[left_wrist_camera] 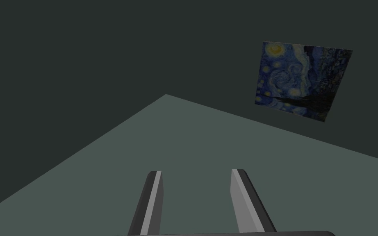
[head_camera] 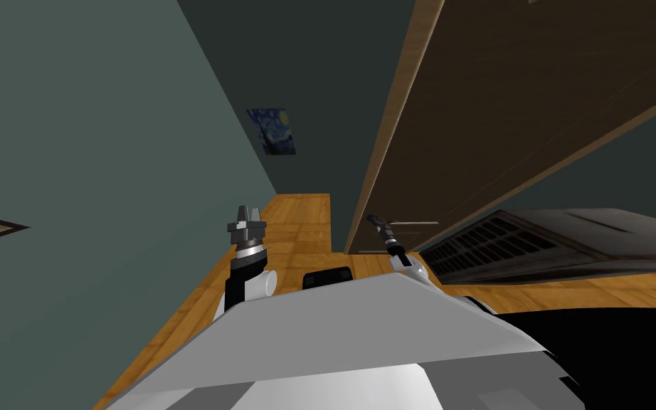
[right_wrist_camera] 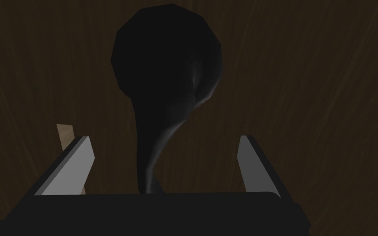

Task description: Pull the door open

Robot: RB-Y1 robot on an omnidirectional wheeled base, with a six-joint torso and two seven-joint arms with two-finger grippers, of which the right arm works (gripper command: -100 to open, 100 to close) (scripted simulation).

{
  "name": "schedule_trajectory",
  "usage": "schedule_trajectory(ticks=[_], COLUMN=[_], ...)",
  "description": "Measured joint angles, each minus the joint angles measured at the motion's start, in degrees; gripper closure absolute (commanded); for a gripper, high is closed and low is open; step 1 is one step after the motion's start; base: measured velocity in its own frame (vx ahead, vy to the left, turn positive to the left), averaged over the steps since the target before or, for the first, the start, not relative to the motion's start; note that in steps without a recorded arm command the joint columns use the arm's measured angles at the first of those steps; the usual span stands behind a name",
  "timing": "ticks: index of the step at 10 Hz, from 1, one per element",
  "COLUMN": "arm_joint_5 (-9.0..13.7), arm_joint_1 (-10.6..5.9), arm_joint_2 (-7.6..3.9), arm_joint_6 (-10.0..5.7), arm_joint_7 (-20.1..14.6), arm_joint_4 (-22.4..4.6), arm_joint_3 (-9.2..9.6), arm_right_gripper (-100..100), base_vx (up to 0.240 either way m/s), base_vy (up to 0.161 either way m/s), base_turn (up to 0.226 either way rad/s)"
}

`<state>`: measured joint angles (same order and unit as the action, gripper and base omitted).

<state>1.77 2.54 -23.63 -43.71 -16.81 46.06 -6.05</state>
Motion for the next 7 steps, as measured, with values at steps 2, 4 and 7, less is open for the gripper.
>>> schedule_trajectory(ticks=[2, 4, 7], arm_joint_5=[0.1, 0.1, 0.1], arm_joint_1=[-0.41, -0.41, -0.26], arm_joint_2=[0.19, 0.16, 0.21], arm_joint_6=[0.2, 0.23, 0.33], arm_joint_7=[0.3, 0.2, 0.2], arm_joint_4=[-0.3, -0.3, -0.4], arm_joint_3=[-0.14, -0.2, -0.12], arm_right_gripper=[100, 100, 100], base_vx=[0.038, -0.03, -0.008], base_vy=[-0.013, 0.008, 0.0], base_turn=[0.004, -0.004, -0.001])
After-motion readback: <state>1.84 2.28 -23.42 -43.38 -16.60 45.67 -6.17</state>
